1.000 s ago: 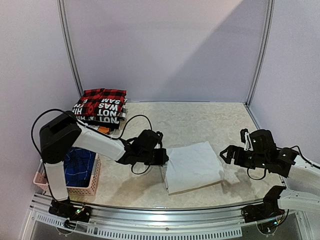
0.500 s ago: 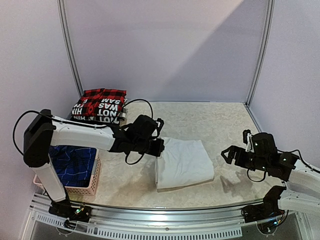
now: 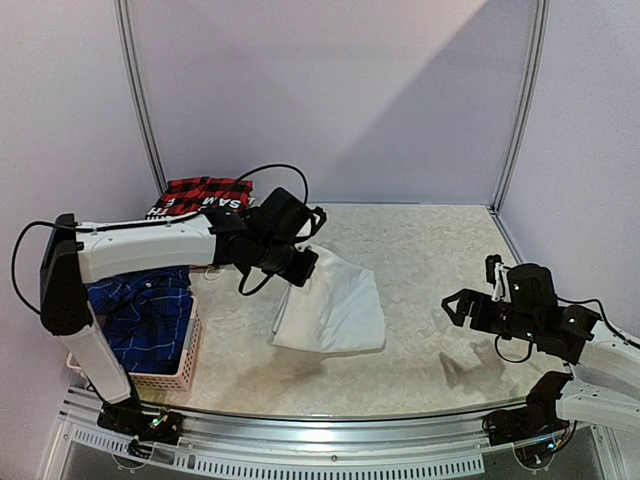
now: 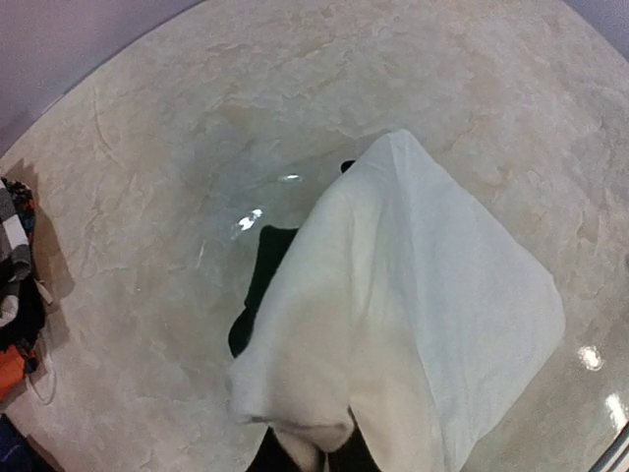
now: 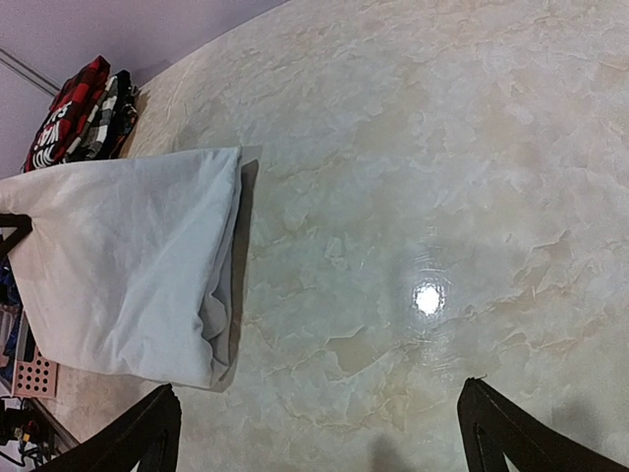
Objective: Fold and stack the mixed laundry pile
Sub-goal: Place the square-folded T-shirt at the corner of the board.
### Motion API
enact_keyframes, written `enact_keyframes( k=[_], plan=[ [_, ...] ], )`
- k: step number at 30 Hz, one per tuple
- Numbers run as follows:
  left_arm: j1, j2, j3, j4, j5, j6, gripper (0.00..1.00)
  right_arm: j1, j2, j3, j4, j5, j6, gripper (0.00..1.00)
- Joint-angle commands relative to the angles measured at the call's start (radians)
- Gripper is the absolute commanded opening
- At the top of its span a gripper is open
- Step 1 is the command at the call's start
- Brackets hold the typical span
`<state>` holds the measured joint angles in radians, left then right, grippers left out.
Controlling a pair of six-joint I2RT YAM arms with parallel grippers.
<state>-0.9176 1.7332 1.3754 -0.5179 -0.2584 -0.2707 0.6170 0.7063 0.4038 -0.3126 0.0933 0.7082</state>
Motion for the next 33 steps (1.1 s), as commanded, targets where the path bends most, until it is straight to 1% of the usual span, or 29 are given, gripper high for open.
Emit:
enact_keyframes(
  k=[1,7,12,21,33],
  plan=[
    [0.045,-0.066,0.04,-0.073,-0.045,0.126,0.0,0.005,-0.023,-0.016,-0.004,-0.012,-0.024,0.99],
    [0.095,-0.061,0.101,-0.116,-0.08,0.258,0.0,0.004,-0.055,-0.019,-0.009,-0.021,-0.027,0.99],
    [0.164,-0.036,0.168,-0.136,-0.068,0.325,0.0,0.005,-0.068,-0.018,-0.009,-0.038,-0.029,0.99],
    [0.242,0.026,0.332,-0.202,-0.088,0.453,0.0,0.005,-0.079,-0.049,0.009,-0.061,-0.014,0.99],
    [0.332,0.078,0.476,-0.259,-0.049,0.539,0.0,0.004,-0.1,-0.071,0.012,-0.072,0.0,0.99]
  ],
)
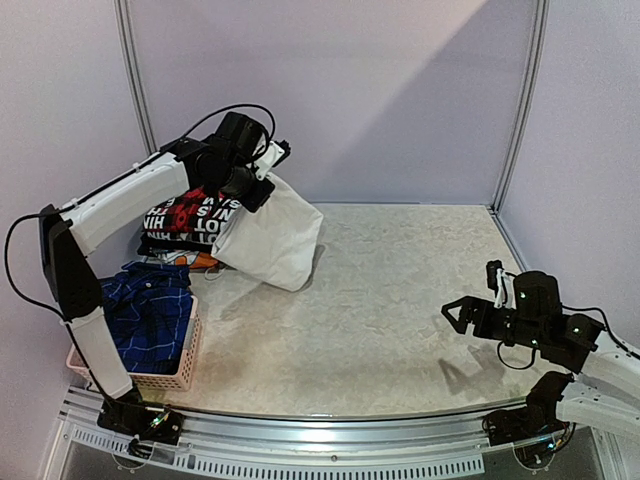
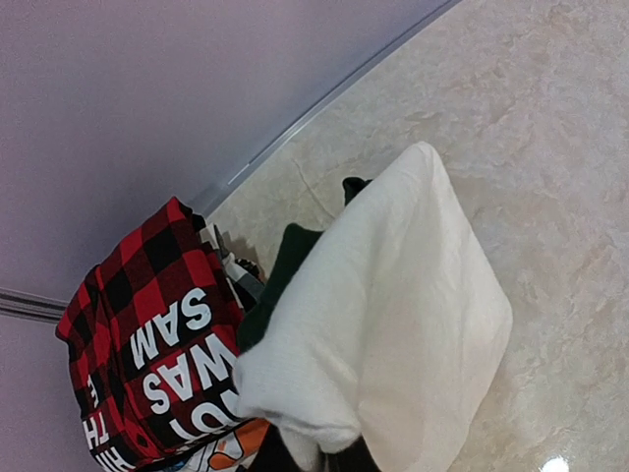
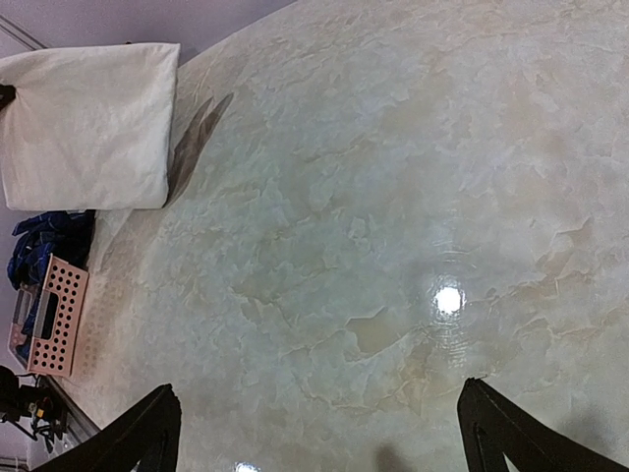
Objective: Fold and stack the mixed laundry pile
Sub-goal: Place the square-folded T-shirt at the corner of the board.
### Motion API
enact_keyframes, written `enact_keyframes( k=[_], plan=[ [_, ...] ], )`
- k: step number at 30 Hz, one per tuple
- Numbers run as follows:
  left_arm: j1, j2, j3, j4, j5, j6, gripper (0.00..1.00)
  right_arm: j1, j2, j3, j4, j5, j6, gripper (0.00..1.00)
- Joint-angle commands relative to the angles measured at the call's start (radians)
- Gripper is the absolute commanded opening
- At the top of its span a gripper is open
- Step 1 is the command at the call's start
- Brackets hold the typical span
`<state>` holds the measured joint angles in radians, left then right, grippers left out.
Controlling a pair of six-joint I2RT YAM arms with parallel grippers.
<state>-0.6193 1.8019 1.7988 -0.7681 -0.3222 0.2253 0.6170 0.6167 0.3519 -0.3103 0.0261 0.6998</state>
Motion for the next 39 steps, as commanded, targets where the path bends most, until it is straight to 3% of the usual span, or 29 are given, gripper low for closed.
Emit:
enact_keyframes(
  k=[1,16,39],
  plan=[
    [0.04,0.009,0.06,-0.009,0.017,0.048,0.0,0.004,-0.011,-0.021,0.011,-0.005,0.009,0.99],
    [0.103,-0.019,0.197,-0.059,0.031,0.075,0.0,0.005,-0.003,-0.034,0.019,0.006,0.009,0.99],
    [0.192,-0.072,0.301,0.034,-0.018,0.083,0.0,0.005,-0.016,-0.03,-0.022,0.03,-0.006,0.99]
  ],
)
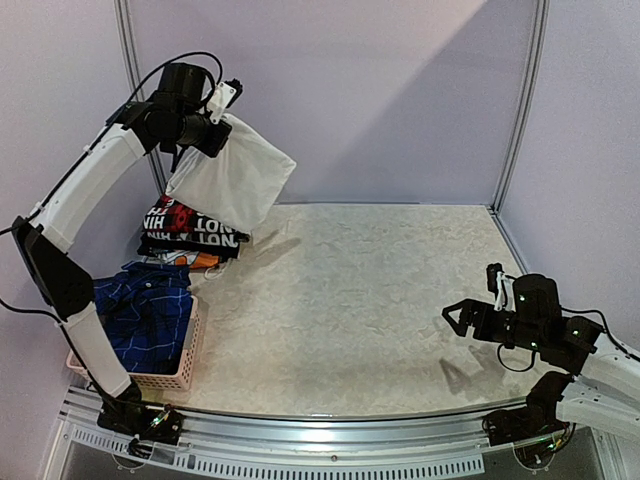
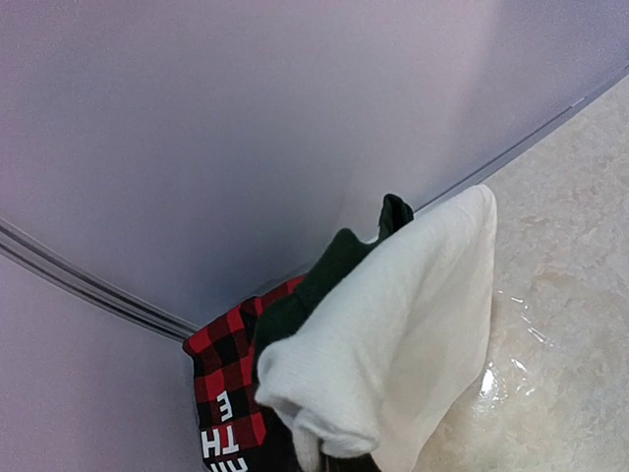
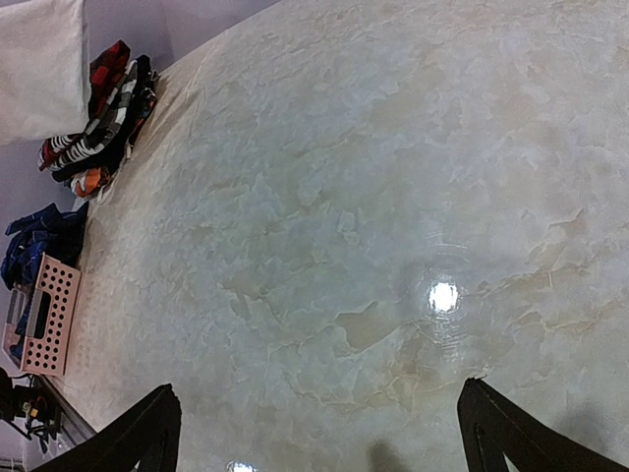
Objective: Fold and stack the mixed laundry pile
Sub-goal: Place the square-folded T-shirt at the corner of the board.
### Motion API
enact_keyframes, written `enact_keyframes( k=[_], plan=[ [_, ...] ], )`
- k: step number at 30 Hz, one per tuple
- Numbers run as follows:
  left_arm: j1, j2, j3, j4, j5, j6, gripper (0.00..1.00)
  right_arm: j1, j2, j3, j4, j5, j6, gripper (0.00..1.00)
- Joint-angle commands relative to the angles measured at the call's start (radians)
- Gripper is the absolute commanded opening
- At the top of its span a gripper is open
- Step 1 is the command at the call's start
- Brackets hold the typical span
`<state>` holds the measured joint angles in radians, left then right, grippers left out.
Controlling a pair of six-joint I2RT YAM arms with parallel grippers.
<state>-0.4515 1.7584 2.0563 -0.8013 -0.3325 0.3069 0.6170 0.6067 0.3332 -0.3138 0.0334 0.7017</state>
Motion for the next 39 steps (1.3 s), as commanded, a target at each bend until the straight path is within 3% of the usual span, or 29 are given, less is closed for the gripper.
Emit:
enact_keyframes(
  k=[1,21,39],
  plan=[
    [0.025,-0.027,0.046,0.068,-0.005,0.001,0.0,0.005,-0.005,-0.009,-0.022,0.026,-0.008,0.99],
    [0.111,-0.009,0.07,0.046,-0.004,-0.012,0.0,0.004,0.017,-0.029,-0.014,0.034,-0.012,0.99],
    [0.218,0.107,0.063,0.107,0.106,-0.038,0.0,0.004,0.066,-0.042,0.016,0.045,-0.007,0.99]
  ],
)
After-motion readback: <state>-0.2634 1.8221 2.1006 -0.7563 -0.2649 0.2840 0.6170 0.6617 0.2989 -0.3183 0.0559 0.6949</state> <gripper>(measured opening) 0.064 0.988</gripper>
